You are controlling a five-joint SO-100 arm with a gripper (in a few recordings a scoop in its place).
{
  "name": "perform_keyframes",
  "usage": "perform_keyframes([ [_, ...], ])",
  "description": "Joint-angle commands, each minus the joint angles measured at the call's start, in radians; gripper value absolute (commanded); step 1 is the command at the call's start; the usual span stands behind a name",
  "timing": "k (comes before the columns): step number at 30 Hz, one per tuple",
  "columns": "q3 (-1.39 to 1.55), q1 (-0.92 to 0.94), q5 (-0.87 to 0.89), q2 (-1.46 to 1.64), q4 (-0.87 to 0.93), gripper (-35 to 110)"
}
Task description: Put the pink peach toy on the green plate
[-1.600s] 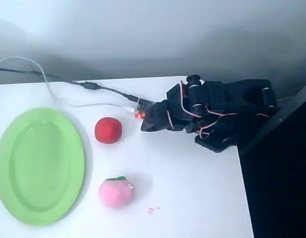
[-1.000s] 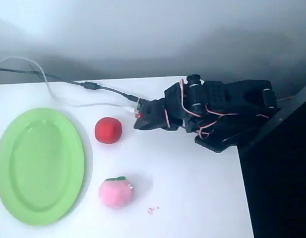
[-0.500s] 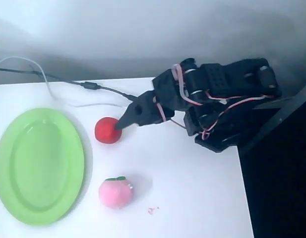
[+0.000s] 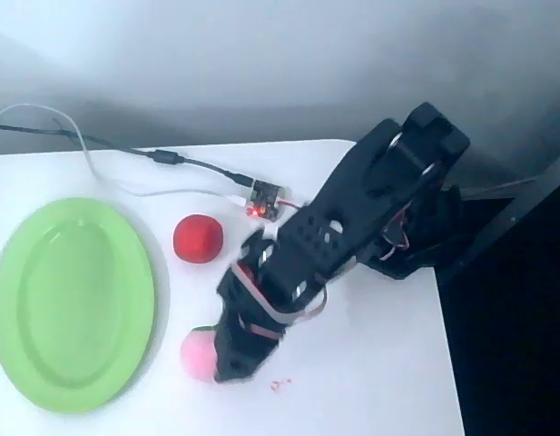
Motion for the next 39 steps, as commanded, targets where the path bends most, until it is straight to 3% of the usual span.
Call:
perform_keyframes([
  [1,-0.064,-0.034,0.023,-0.080,-0.006,50],
  [14,-0.074,0.008,-0.057,-0.264,-0.173,44],
  [20,-0.092,0.011,-0.086,-0.345,-0.229,26],
  [25,-0.097,0.006,-0.074,-0.373,-0.229,0],
  [34,-0.087,0.009,-0.071,-0.357,-0.229,0],
  [39,-0.084,0.011,-0.071,-0.327,-0.229,28],
])
